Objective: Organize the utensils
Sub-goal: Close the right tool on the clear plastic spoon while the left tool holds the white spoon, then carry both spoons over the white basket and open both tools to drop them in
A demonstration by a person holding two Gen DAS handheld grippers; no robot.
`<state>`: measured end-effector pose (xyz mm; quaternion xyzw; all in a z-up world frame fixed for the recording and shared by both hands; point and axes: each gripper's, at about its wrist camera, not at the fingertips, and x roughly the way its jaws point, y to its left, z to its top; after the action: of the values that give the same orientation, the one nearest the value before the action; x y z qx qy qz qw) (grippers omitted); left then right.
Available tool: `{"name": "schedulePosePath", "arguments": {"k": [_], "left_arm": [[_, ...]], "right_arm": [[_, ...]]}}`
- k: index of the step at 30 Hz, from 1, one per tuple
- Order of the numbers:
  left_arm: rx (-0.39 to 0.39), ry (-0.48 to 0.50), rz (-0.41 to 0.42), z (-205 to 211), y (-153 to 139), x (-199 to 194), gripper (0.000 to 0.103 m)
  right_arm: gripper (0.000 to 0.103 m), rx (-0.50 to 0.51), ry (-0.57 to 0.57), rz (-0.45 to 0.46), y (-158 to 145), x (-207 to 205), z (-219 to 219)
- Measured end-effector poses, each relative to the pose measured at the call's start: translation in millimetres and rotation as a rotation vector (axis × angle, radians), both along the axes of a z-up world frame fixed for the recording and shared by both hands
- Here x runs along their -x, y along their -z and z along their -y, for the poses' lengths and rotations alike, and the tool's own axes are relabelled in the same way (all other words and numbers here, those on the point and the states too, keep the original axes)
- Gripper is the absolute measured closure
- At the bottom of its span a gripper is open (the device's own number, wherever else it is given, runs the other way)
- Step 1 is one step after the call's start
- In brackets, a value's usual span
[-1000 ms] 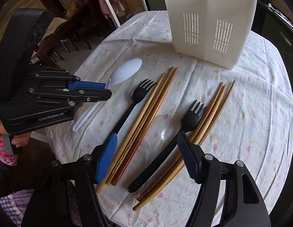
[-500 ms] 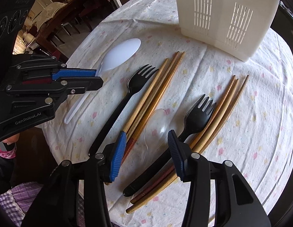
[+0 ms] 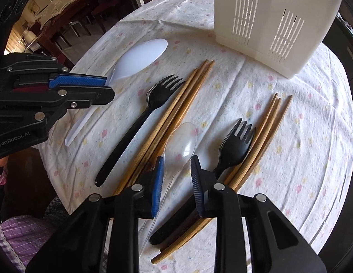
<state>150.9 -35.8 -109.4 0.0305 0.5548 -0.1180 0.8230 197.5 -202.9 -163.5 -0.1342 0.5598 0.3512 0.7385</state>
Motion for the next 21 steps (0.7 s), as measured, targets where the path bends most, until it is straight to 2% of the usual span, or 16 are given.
{"name": "schedulePosePath", "arguments": {"k": [10,21], "left_arm": [[0.015,-0.005,0.035,-2.1,-15.4,4.6,0.093],[0.083,0.022,0.158,4.5,-65.6,11.0,0.093]], "right_arm": [[0.078,-0.212,0.096,0.124,-51.5,16.5,36.2],[0.078,-0.299,0.152,0.325,-108.9,27.1,59.7]]}}
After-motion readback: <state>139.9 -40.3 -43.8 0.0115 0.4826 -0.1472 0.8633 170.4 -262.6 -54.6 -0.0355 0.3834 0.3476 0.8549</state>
